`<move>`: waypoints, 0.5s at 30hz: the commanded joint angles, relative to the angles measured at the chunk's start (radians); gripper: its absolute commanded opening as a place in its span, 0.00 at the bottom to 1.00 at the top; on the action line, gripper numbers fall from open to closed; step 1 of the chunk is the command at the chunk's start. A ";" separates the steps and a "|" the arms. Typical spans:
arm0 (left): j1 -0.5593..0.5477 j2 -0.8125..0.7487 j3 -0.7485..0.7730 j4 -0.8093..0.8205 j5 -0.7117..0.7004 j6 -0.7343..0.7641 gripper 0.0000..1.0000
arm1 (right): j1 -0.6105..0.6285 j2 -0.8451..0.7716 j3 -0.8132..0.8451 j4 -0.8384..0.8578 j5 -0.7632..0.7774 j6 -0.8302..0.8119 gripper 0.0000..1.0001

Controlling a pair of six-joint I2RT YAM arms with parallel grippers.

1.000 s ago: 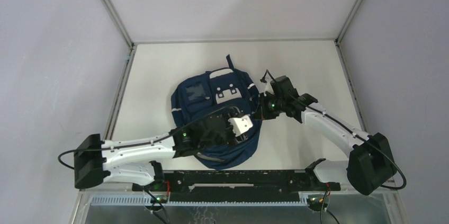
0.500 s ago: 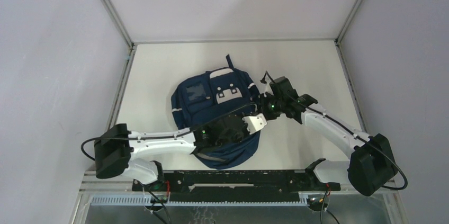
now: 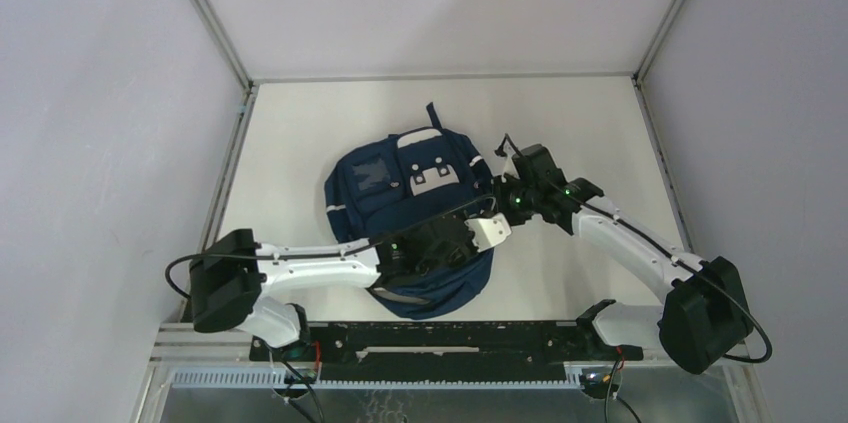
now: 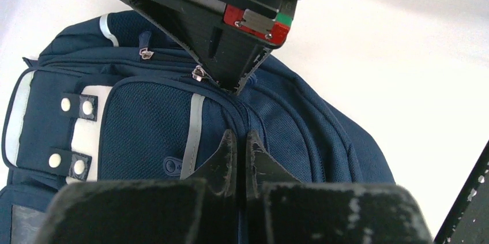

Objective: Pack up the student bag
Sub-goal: Zip the student bag at the center of the board.

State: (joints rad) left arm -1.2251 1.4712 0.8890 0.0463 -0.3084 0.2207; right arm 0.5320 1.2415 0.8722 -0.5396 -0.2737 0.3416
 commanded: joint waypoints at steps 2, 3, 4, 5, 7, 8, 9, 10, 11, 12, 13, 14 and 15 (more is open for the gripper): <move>0.010 -0.008 0.022 0.037 -0.069 0.020 0.00 | -0.028 -0.038 0.014 0.014 0.022 -0.028 0.00; 0.010 -0.027 -0.003 0.057 -0.072 0.019 0.00 | -0.033 -0.037 0.015 0.018 0.029 -0.030 0.00; 0.010 -0.062 -0.031 0.088 -0.067 0.015 0.00 | -0.042 -0.035 0.014 0.024 0.043 -0.031 0.00; 0.010 -0.095 -0.064 0.111 -0.053 0.012 0.00 | -0.052 -0.030 0.014 0.031 0.058 -0.033 0.00; 0.010 -0.166 -0.133 0.163 -0.005 0.003 0.00 | -0.081 -0.009 0.016 0.059 0.070 -0.036 0.00; 0.010 -0.196 -0.168 0.185 0.036 -0.003 0.00 | -0.092 0.009 0.026 0.068 0.088 -0.031 0.00; 0.010 -0.220 -0.198 0.204 0.053 -0.008 0.00 | -0.096 0.030 0.046 0.057 0.115 -0.027 0.00; 0.010 -0.235 -0.224 0.211 0.064 -0.017 0.00 | -0.093 0.051 0.064 0.050 0.142 -0.027 0.00; 0.010 -0.242 -0.235 0.214 0.071 -0.027 0.00 | -0.090 0.072 0.078 0.052 0.161 -0.027 0.00; 0.010 -0.245 -0.244 0.216 0.082 -0.036 0.00 | -0.089 0.091 0.087 0.064 0.166 -0.027 0.00; 0.010 -0.247 -0.250 0.219 0.099 -0.042 0.00 | -0.089 0.113 0.091 0.082 0.157 -0.026 0.00; 0.010 -0.247 -0.255 0.227 0.109 -0.051 0.00 | -0.090 0.141 0.096 0.104 0.139 -0.023 0.00; 0.010 -0.249 -0.258 0.237 0.114 -0.063 0.00 | -0.090 0.162 0.106 0.109 0.132 -0.018 0.00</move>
State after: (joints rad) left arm -1.2049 1.2816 0.6685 0.2619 -0.2611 0.2077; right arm 0.4988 1.3201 0.9325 -0.5312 -0.3744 0.3408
